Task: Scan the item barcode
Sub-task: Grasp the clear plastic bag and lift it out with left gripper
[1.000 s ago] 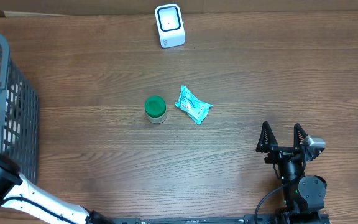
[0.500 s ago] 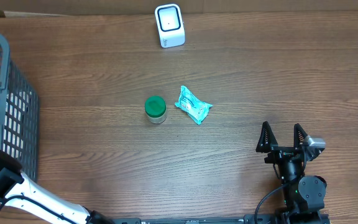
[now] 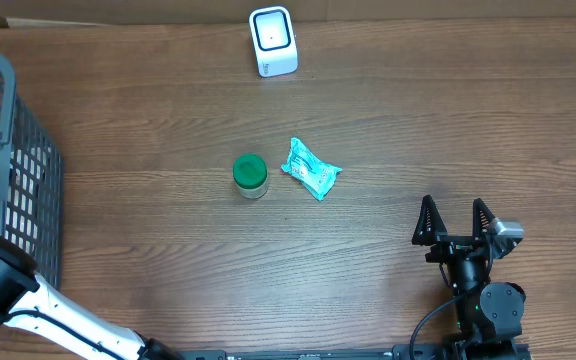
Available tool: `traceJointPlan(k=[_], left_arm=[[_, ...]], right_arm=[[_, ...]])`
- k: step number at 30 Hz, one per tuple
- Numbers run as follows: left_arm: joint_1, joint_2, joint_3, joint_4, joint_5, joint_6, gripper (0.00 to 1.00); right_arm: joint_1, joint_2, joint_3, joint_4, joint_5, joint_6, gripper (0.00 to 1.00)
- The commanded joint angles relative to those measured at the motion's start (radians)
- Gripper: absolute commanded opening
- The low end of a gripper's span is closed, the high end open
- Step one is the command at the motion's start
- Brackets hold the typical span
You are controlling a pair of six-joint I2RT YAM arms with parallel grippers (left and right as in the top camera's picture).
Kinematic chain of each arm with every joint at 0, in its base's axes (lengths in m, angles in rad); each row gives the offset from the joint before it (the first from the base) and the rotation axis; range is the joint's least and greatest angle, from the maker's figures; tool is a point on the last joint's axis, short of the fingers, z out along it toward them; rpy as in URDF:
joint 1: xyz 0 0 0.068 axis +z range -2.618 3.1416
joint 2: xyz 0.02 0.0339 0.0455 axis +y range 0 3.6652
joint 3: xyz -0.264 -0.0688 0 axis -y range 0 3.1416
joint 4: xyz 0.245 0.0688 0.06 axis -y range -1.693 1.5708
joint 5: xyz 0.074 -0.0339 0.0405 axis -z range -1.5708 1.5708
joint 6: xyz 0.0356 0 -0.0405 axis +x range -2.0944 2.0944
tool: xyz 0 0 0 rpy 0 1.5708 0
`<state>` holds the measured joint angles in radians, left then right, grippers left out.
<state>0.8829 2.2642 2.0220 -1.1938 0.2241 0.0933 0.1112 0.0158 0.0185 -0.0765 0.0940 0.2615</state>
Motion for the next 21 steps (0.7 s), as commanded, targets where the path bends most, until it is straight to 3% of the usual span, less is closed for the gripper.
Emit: traceJointPlan(k=[1, 2, 5, 16, 21], left_arm=[[-0.009, 0.001, -0.01, 0.051, -0.133, 0.029, 0.86], [-0.009, 0.001, -0.011, 0.079, -0.139, 0.06, 0.95], [-0.013, 0.005, -0.012, 0.11, -0.138, 0.132, 1.0], [0.001, 0.005, -0.16, 0.295, -0.125, 0.21, 1.0], [0.001, 0.005, -0.219, 0.338, -0.023, 0.226, 0.97]], right_arm=[[-0.001, -0.003, -0.01, 0.004, 0.01, -0.004, 1.0], [-0.001, -0.003, -0.01, 0.004, 0.01, -0.004, 1.0], [-0.001, -0.003, -0.01, 0.004, 0.01, -0.004, 1.0], [-0.001, -0.003, -0.01, 0.004, 0.01, -0.004, 1.0], [-0.001, -0.003, -0.01, 0.004, 0.01, -0.004, 1.0]])
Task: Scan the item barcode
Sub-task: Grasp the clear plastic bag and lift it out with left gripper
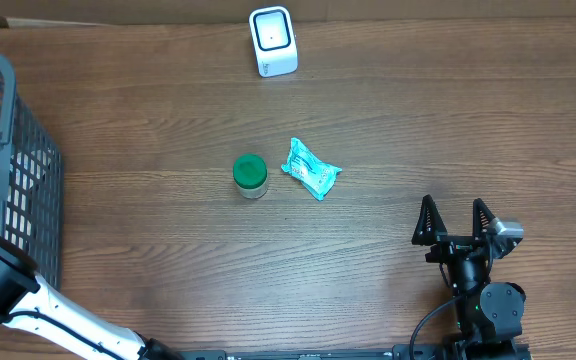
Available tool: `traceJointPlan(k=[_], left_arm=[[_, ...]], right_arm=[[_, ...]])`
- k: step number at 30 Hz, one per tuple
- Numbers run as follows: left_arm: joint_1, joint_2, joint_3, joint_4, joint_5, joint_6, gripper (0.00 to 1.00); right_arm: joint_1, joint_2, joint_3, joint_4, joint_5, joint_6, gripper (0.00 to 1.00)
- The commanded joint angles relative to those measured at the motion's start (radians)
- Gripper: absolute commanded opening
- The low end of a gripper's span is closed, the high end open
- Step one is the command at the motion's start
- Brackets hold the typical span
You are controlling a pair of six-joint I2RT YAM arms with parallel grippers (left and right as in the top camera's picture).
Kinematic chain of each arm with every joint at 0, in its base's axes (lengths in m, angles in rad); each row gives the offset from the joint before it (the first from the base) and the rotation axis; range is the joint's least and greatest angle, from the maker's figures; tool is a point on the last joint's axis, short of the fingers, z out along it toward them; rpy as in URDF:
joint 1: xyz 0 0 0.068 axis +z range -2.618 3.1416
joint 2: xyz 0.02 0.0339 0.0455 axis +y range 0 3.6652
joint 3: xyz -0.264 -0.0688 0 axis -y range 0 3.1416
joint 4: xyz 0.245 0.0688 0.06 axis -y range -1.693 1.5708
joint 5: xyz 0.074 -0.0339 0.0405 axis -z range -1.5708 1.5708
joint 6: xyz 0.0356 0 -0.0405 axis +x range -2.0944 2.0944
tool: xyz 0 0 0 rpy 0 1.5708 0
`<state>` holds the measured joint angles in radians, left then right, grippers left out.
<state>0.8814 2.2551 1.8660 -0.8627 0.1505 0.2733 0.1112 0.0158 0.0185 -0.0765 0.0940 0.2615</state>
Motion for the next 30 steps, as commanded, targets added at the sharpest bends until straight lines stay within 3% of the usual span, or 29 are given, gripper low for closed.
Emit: traceJointPlan(k=[1, 6, 11, 15, 17, 18, 19, 20, 26, 30], left_arm=[[0.003, 0.014, -0.074, 0.009, 0.063, 0.047, 0.96], [0.001, 0.014, -0.156, 0.023, 0.097, 0.053, 0.88], [0.0, 0.014, -0.215, 0.025, 0.113, 0.014, 0.65], [-0.002, 0.014, -0.216, 0.016, 0.138, -0.072, 0.56], [-0.003, 0.014, -0.216, 0.008, 0.166, -0.072, 0.41], [-0.003, 0.014, -0.216, 0.005, 0.165, -0.072, 0.31], [-0.005, 0.014, -0.216, 0.003, 0.165, -0.072, 0.13], [-0.005, 0.014, -0.216, 0.003, 0.165, -0.072, 0.04], [-0.003, 0.007, -0.177, -0.037, 0.164, -0.099, 0.04], [-0.003, 0.006, -0.019, -0.169, 0.165, -0.165, 0.04]], right_arm=[[-0.001, -0.003, -0.01, 0.004, 0.01, -0.004, 1.0], [-0.001, -0.003, -0.01, 0.004, 0.01, -0.004, 1.0], [-0.001, -0.003, -0.01, 0.004, 0.01, -0.004, 1.0], [-0.001, -0.003, -0.01, 0.004, 0.01, -0.004, 1.0], [-0.001, -0.003, -0.01, 0.004, 0.01, -0.004, 1.0], [-0.001, -0.003, -0.01, 0.004, 0.01, -0.004, 1.0], [-0.001, -0.003, -0.01, 0.004, 0.01, -0.004, 1.0], [-0.001, -0.003, -0.01, 0.004, 0.01, -0.004, 1.0], [-0.001, -0.003, -0.01, 0.004, 0.01, -0.004, 1.0], [-0.001, -0.003, -0.01, 0.004, 0.01, -0.004, 1.0]])
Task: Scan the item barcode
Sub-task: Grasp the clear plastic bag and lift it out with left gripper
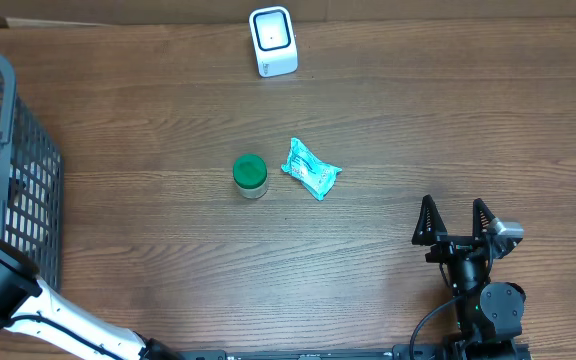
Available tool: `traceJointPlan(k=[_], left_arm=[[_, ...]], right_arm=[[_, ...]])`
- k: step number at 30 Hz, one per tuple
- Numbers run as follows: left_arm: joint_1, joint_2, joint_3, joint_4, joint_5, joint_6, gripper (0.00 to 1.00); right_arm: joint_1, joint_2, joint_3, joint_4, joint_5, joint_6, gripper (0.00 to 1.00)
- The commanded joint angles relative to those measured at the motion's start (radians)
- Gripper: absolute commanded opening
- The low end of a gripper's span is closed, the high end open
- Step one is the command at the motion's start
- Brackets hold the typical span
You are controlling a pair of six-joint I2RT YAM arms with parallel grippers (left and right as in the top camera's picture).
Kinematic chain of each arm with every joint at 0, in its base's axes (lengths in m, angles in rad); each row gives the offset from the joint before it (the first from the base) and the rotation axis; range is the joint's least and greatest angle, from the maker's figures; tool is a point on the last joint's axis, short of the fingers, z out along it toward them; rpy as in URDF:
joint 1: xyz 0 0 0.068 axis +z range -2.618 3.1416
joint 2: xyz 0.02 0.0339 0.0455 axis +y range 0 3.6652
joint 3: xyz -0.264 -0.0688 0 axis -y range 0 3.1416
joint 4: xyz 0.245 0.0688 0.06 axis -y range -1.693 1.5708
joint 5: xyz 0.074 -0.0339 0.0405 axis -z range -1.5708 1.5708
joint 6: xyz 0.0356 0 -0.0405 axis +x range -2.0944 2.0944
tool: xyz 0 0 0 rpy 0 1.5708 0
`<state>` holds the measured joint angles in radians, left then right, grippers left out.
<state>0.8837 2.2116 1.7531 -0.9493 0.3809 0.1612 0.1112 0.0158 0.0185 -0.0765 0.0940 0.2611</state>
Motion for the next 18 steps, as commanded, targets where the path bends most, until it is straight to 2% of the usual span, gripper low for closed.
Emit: traceJointPlan(k=[1, 7, 11, 14, 18], left_arm=[[-0.005, 0.05, 0.129, -0.107, -0.066, -0.063, 0.04], [-0.005, 0.049, 0.465, -0.315, -0.066, -0.148, 0.04], [-0.005, 0.049, 0.623, -0.411, -0.061, -0.203, 0.04], [-0.005, 0.043, 0.72, -0.465, 0.086, -0.218, 0.04], [-0.005, 0.017, 0.853, -0.494, 0.198, -0.222, 0.04]], right_arm=[[-0.001, -0.003, -0.01, 0.004, 0.01, -0.004, 1.0], [-0.001, -0.003, -0.01, 0.004, 0.01, -0.004, 1.0], [-0.001, -0.003, -0.01, 0.004, 0.01, -0.004, 1.0], [-0.001, -0.003, -0.01, 0.004, 0.01, -0.004, 1.0], [-0.001, -0.003, -0.01, 0.004, 0.01, -0.004, 1.0]])
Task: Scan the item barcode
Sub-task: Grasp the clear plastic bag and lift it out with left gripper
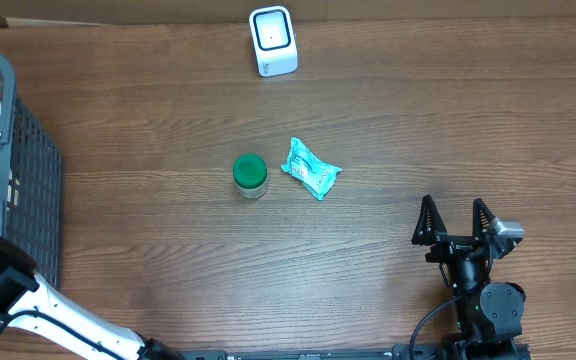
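Observation:
The white barcode scanner [273,40] stands at the table's far edge. A green-lidded jar [250,175] and a teal packet [311,168] lie side by side mid-table. Inside the grey basket [30,170] at the left edge shows a white, bag-like item. My right gripper [454,222] rests open at the near right, holding nothing, well away from the items. Only a black link and white forearm of my left arm show at the bottom left. Its gripper is outside the frame.
The basket's tall mesh wall takes up the left edge of the wooden table. A strip of cardboard [368,8] runs along the far edge behind the scanner.
The dark part of my left arm that showed inside the basket at the left edge is gone from view. A large white item now shows there. The right arm, jar, packet and scanner are unmoved.
A dark part of my left arm sat inside the basket at the left edge at each earlier moment, slightly lower each time. Now it is out of view and a white item fills that spot. Everything else has stayed put.

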Available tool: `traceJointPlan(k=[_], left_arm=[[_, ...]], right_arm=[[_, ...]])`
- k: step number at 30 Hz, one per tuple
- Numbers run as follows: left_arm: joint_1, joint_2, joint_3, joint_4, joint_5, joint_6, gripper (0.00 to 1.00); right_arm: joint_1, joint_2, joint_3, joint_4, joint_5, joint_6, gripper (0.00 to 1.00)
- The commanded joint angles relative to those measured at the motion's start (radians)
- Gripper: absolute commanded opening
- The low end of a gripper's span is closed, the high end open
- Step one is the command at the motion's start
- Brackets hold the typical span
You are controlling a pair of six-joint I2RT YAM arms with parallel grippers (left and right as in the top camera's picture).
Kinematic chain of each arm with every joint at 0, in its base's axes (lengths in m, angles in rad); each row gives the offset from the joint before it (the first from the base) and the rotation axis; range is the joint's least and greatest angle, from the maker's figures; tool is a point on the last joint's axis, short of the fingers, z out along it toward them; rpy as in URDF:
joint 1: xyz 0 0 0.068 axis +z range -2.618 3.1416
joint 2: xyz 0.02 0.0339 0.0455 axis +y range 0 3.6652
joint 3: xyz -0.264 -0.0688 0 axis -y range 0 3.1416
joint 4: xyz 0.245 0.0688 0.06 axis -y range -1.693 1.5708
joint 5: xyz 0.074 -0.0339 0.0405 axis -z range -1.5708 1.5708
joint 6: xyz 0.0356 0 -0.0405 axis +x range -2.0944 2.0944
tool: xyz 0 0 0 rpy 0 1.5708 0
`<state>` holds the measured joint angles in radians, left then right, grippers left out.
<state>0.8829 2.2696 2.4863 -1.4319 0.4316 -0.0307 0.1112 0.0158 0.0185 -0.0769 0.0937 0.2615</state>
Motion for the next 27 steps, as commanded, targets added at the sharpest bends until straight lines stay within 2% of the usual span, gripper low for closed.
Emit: traceJointPlan(k=[1, 9, 15, 21, 23, 27], left_arm=[[-0.005, -0.057, 0.159, -0.012, 0.175, -0.031, 0.04], [-0.037, -0.28, 0.346, -0.012, 0.365, -0.056, 0.04], [-0.204, -0.437, 0.346, -0.052, 0.361, -0.054, 0.04], [-0.578, -0.45, 0.331, -0.154, 0.219, -0.052, 0.04], [-0.748, -0.43, 0.297, -0.168, 0.143, -0.052, 0.04], [-0.971, -0.375, 0.222, -0.165, 0.036, -0.061, 0.04]], right_arm=[[-0.001, -0.003, -0.01, 0.004, 0.01, -0.004, 1.0], [-0.001, -0.003, -0.01, 0.004, 0.01, -0.004, 1.0], [-0.001, -0.003, -0.01, 0.004, 0.01, -0.004, 1.0], [-0.001, -0.003, -0.01, 0.004, 0.01, -0.004, 1.0], [-0.001, -0.003, -0.01, 0.005, 0.01, -0.004, 1.0], [-0.001, -0.003, -0.01, 0.004, 0.01, -0.004, 1.0]])
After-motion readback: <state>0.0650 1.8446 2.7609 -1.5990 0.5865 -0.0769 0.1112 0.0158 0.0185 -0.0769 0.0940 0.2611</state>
